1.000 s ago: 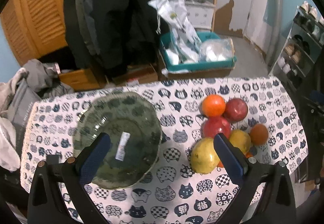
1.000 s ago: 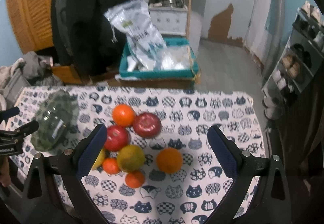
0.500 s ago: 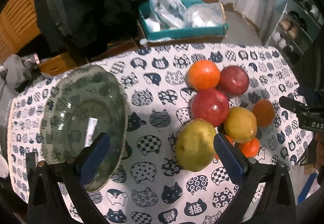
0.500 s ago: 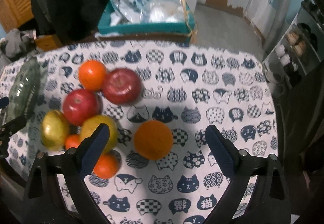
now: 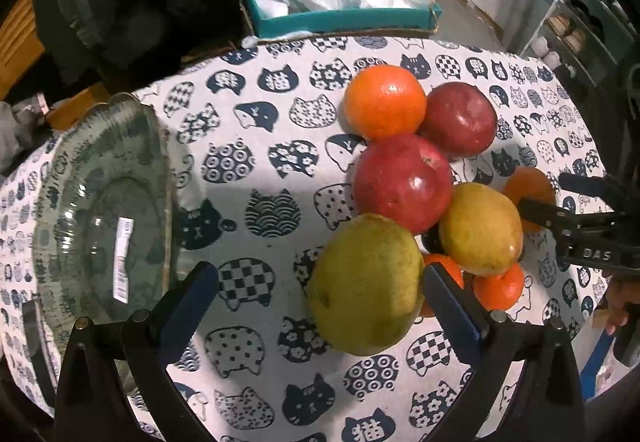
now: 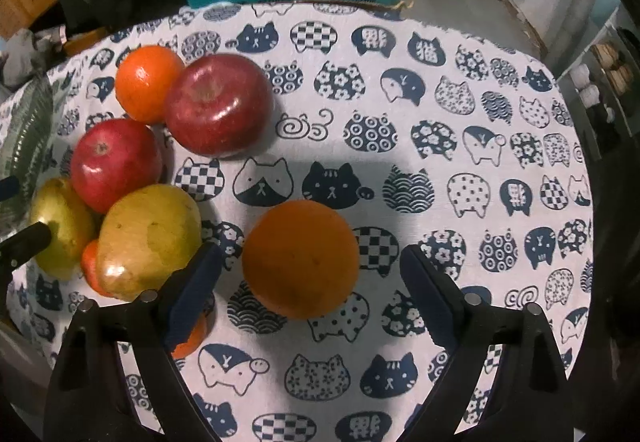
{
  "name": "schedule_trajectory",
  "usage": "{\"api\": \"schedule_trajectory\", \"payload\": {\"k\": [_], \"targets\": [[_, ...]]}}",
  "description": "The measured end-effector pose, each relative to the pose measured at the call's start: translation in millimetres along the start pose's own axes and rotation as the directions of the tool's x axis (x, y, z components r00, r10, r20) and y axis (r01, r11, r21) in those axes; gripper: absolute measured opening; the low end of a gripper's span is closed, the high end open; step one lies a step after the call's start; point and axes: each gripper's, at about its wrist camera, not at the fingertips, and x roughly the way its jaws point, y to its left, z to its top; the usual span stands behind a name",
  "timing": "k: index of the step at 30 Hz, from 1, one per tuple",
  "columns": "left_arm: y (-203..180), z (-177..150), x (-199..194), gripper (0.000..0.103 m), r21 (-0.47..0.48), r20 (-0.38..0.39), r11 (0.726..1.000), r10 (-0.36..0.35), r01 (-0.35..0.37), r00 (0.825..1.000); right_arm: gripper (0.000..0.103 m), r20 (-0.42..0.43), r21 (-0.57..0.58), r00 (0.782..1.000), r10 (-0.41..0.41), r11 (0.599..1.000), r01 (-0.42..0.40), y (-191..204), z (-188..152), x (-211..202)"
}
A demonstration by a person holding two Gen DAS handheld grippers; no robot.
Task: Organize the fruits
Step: 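Grasp the large green pear with the left tool while the right tool grasps the large orange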
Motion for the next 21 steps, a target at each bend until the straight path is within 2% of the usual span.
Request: {"api": "schedule_trajectory", "payload": {"k": [6,11,13,15,21], "targets": [[-0.9,-0.2,14.5,0.101,-0.021,-0.039,0.998,-0.053,0.052,0.998,0.08,-0.027,0.009,1.0,0.004,1.0,-0.003,-1.1,-2.7,15.0],[-0.4,-1.5,27.9,0.086,-0.068,-0.084,0.989,-0.136,0.13,0.987,0.072,-0.04,0.009,0.999,0.021,1.0,-0.021,-0.6,-7.7,24.1],[-0.2,-1.3,27.8,0.079,-0.085,-0.08,0.985,-0.16,0.153,0.984,0.066,-0.042,0.007,0.999,0.034,0.999,-0.033,0.7,-7.9,26.9],[-1.2,0.4,26.8,0.071,-0.088,-0.082,0.979,-0.19,0.182,0.978,0.065,-0.04,-0.002,0.999,0.028,1.0,-0.028,3.3,-7.9,28.6],[-3.2,-2.0,23.6,0.071,-0.075,-0.082,0.983,-0.172,0.166,0.982,0.063,-0.031,-0.022,0.999,0.008,1.0,-0.008,6.5,-5.7,29.8]]}}
